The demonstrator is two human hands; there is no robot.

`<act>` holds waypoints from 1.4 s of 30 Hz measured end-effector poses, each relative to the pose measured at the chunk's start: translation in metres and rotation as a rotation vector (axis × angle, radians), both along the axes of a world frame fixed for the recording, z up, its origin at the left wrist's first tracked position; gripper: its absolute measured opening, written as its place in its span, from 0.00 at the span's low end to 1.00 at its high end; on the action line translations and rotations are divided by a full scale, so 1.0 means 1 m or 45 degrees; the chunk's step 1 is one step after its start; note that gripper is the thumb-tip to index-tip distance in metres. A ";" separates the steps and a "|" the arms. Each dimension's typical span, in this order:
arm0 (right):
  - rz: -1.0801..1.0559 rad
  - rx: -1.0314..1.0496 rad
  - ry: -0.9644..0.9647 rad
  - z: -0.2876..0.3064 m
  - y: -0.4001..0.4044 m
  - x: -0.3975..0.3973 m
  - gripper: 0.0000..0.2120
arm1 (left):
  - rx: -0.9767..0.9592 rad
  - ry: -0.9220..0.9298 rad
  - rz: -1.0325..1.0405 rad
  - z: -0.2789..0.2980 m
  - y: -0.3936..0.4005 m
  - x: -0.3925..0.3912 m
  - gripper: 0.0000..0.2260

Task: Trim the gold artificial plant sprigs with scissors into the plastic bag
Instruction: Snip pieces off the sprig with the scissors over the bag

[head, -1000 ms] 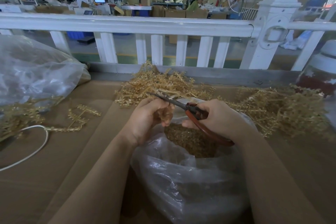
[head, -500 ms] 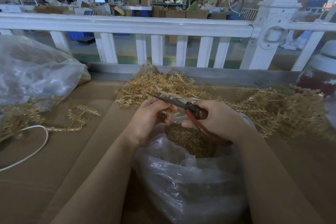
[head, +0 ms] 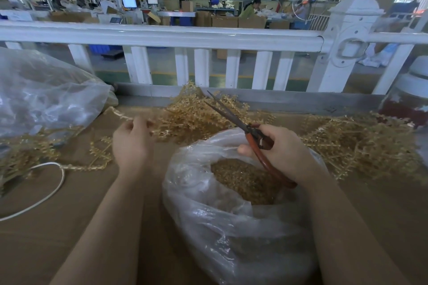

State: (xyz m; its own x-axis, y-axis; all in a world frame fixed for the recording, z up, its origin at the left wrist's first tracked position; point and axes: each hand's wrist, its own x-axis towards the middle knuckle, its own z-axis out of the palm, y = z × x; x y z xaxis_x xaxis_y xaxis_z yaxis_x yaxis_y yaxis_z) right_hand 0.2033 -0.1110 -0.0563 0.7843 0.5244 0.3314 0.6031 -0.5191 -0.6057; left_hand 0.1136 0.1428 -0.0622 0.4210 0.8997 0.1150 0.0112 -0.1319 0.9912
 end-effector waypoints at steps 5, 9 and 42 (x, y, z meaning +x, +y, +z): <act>-0.054 -0.143 -0.030 -0.006 0.001 0.004 0.38 | 0.447 1.049 0.174 -0.013 0.021 -0.011 0.26; -0.059 -0.171 -0.038 -0.009 0.000 0.005 0.35 | 0.506 1.143 0.247 -0.019 0.023 -0.014 0.37; -0.124 -0.249 -0.096 -0.023 0.006 0.012 0.32 | 1.222 1.045 -0.328 -0.029 -0.009 0.028 0.18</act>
State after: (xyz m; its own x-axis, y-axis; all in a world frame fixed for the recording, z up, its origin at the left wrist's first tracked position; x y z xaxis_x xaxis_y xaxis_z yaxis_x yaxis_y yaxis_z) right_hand 0.2152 -0.1054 -0.0797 0.8112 0.5078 0.2901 0.5842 -0.6801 -0.4430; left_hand 0.1414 0.1342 -0.0915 0.8243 0.4841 0.2934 0.4370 -0.8737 0.2137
